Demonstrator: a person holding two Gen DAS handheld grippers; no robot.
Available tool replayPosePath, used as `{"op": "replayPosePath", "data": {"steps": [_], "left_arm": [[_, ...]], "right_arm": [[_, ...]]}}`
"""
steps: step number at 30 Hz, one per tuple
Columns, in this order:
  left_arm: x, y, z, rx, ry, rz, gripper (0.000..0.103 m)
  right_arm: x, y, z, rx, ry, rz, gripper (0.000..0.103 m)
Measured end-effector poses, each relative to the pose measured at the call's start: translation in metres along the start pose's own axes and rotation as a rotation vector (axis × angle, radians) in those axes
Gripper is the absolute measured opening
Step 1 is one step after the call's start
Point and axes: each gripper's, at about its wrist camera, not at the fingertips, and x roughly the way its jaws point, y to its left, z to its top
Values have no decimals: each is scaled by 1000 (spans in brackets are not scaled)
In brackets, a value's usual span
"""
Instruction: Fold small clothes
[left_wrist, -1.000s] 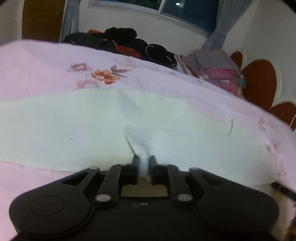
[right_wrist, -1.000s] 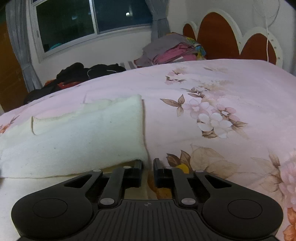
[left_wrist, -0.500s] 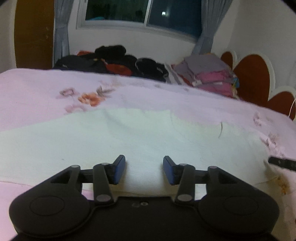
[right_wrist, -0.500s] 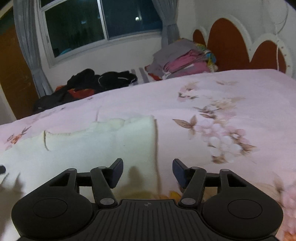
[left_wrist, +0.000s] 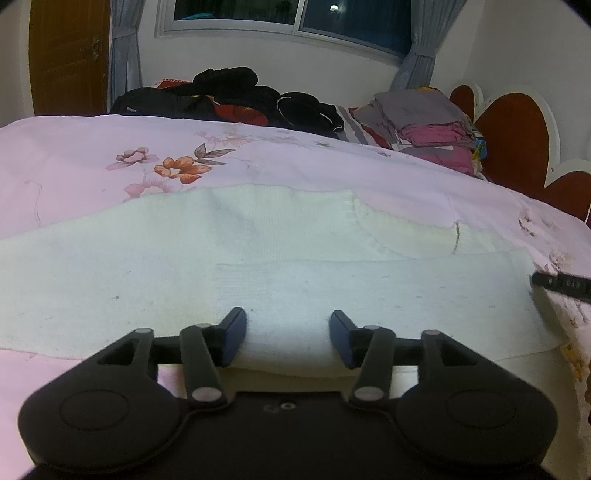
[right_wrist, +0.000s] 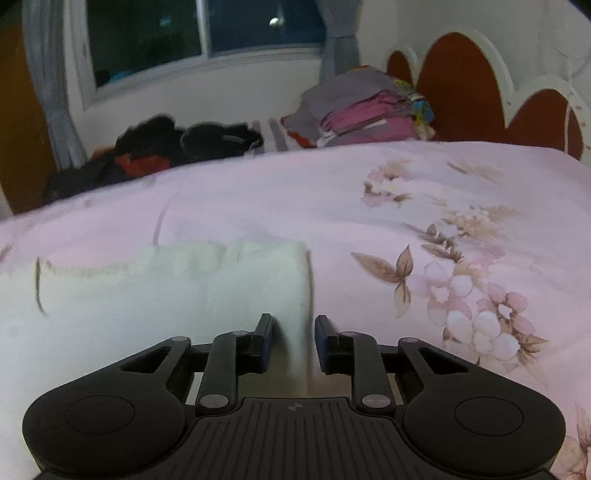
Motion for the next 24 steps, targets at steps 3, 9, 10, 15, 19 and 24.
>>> {"op": "replayPosePath", "data": {"steps": [3, 9, 10, 15, 19, 24], "left_arm": [[2, -2, 1, 11, -5, 9, 60], [0, -2, -1, 26, 3, 22, 60], [-3, 0, -1, 19, 0, 22, 61], [-23, 16, 0, -37, -5, 32, 62], [-41, 34, -1, -61, -9, 57, 63], [-68, 62, -6, -97, -36, 101, 68]], "right_arm": [[10, 9, 10, -34, 10, 22, 23], [37, 6, 12, -41, 46, -53, 23], [37, 2, 13, -8, 60, -43, 23], [4, 9, 12, 24, 36, 25, 23], [-22, 41, -2, -11, 57, 134, 31], [-43, 87, -26, -58, 78, 225, 73]]}}
